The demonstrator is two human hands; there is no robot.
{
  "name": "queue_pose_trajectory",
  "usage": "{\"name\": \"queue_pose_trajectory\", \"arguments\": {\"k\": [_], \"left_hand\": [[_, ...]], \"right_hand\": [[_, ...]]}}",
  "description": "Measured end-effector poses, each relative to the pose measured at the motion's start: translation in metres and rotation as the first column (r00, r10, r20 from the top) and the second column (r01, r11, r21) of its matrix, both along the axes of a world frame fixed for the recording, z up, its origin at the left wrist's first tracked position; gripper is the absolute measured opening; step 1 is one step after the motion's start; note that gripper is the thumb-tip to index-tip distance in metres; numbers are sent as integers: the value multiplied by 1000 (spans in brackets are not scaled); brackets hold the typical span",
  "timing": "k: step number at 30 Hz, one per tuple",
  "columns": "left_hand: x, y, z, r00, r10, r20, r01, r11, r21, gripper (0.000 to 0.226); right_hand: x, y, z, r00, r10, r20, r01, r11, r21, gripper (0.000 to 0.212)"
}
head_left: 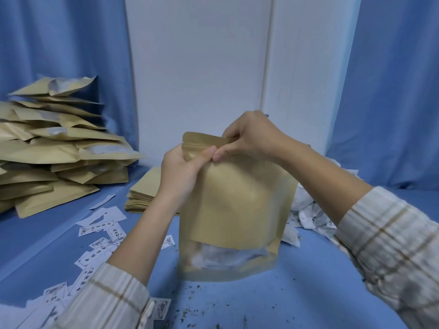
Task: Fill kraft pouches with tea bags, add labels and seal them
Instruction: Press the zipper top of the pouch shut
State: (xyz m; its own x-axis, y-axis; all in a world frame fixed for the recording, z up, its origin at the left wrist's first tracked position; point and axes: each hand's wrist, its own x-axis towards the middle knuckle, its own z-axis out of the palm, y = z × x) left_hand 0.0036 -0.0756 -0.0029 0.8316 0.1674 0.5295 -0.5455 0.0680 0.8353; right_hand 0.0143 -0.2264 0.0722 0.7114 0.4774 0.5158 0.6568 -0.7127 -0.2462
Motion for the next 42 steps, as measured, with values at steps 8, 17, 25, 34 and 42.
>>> {"name": "queue_pose_trajectory", "arguments": {"k": [8,17,25,34,42], "left_hand": [[6,38,-14,999,-27,-42,20,989,-146,13],[-2,46,-112,827,-238,-510,383,902,199,63],[-8,58,-91,729,-392,-562,337,919,-204,42],[-43,130,-86,818,-565,-111,326,613,-719,54],[-42,242,-32,974,-191,-122,29,636,-771,59]], "right_hand": [[17,-87,-22,965,-220,-143,252,932,260,81],[26,-97,-149,734,310,-604,185,764,618,40],[17,-60,-184,685,482,-546,338,454,824,30],[11,92,-128,601,733,-318,329,135,934,16],[-4,367,-25,295,914,-281,188,233,954,44]]}}
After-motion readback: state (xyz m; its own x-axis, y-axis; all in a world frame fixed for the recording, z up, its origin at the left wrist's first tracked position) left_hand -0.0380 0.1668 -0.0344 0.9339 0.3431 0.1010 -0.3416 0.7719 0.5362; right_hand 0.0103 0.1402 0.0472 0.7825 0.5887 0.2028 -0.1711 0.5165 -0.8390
